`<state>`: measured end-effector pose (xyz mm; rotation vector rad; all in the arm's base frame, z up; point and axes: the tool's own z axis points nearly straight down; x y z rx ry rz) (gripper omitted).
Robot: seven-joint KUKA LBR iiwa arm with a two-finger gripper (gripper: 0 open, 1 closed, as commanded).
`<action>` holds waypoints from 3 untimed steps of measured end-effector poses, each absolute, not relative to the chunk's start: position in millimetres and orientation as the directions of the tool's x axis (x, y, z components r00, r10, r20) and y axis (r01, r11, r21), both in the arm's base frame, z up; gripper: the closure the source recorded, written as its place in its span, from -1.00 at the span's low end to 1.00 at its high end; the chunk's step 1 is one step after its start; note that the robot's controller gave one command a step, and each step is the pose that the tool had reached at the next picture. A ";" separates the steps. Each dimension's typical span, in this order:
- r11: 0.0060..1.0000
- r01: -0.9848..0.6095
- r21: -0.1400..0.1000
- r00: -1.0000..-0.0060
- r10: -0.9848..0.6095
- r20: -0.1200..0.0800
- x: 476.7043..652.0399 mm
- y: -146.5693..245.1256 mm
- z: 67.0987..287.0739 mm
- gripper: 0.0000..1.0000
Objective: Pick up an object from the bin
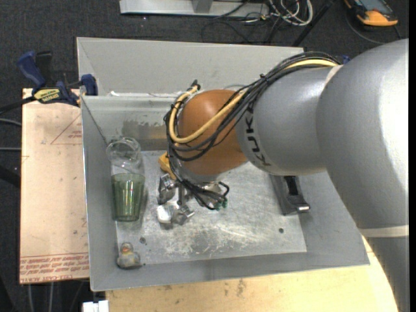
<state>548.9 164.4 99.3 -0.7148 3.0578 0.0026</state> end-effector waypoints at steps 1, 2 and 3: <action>0.901 -0.434 0.001 -0.901 -0.434 -0.003 559.5 162.3 114.8 1.00; 0.898 -0.439 0.001 -0.898 -0.439 -0.002 554.0 162.4 116.9 1.00; 0.900 -0.436 0.002 -0.900 -0.436 0.003 557.2 162.8 149.1 1.00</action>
Offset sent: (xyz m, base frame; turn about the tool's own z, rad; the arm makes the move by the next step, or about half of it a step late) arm -0.0055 -0.0018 0.0161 -0.0038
